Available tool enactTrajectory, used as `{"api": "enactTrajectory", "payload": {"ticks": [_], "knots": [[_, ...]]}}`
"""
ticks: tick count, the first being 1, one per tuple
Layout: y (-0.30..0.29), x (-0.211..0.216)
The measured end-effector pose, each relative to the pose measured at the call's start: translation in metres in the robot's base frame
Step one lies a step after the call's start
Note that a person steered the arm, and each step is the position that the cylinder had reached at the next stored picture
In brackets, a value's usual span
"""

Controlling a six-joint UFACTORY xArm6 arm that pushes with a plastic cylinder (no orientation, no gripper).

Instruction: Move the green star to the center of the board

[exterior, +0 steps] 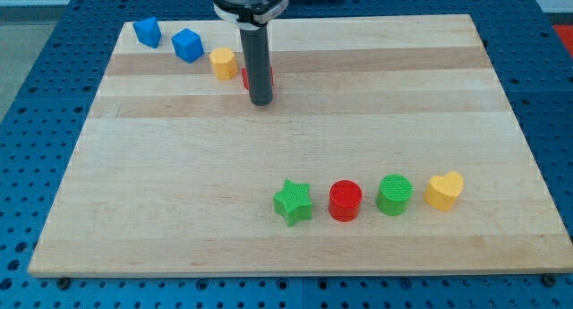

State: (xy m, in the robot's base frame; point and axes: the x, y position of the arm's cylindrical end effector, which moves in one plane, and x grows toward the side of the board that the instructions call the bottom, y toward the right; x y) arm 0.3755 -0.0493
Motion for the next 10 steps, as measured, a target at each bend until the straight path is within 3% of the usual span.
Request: {"api": "enactTrajectory", "payload": {"ticks": [1,2,4,5,6,8,9,10], "knots": [[0.005,0.007],[0.001,0.055],[-0.074,0.136],[-0.062,0.192],[-0.022,0.217],[0.051,0.210],[0.047,0.208],[0.035,0.231]]}}
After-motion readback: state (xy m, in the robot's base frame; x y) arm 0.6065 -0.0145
